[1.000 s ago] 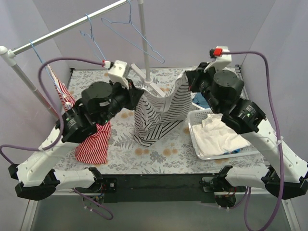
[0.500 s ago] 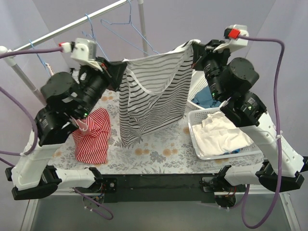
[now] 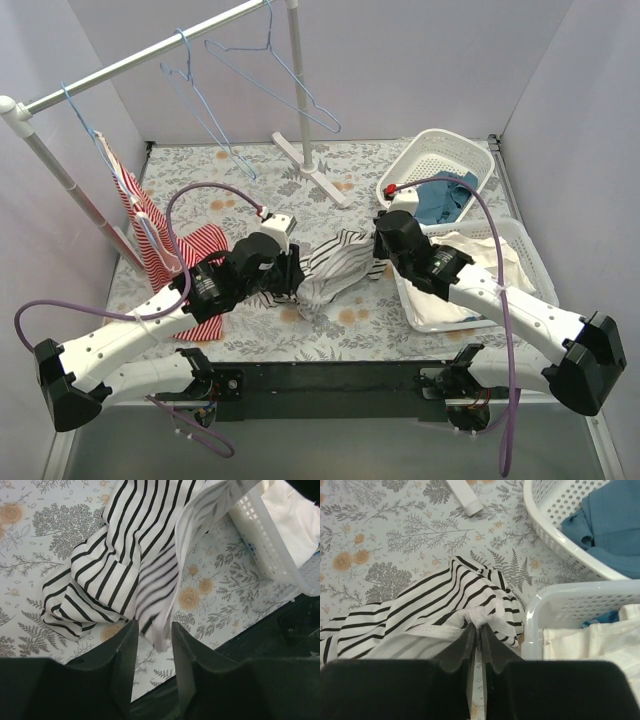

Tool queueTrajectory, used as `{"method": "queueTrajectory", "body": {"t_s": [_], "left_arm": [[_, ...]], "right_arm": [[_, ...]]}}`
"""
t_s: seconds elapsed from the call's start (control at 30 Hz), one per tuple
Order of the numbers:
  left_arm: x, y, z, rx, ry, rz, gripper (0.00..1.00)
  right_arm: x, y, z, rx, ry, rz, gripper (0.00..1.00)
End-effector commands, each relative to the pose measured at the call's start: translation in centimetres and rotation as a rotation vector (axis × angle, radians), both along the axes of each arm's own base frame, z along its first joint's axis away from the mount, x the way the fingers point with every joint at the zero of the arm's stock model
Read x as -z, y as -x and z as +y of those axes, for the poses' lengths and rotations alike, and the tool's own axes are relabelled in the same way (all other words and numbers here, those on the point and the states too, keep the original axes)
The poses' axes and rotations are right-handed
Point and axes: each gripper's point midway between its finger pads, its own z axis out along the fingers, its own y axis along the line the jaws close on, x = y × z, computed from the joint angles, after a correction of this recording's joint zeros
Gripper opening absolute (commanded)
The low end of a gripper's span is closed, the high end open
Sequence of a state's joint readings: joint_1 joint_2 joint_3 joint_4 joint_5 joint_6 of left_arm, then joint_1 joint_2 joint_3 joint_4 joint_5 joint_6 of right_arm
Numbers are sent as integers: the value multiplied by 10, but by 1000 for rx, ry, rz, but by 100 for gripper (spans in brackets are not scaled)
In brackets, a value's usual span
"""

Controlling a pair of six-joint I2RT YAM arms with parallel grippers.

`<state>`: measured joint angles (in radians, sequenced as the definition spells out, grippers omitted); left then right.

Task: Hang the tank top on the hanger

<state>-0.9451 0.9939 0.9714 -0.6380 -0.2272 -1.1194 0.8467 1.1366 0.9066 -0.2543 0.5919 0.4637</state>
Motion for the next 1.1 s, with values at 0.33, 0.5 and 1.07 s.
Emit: {"method": "queueTrajectory", "body": {"t_s": [0.33, 0.5, 1.07], "left_arm": [[-163, 19, 1, 54, 407, -203, 67], [-255, -6, 48, -208, 521, -393, 67], [-294, -126, 101, -851, -230, -692, 76]], "right_arm": [[-35, 7, 21, -126, -97, 4, 68], [-41, 21, 30, -215, -131, 21, 69], [-18, 49, 54, -413, -110, 172, 70]]}}
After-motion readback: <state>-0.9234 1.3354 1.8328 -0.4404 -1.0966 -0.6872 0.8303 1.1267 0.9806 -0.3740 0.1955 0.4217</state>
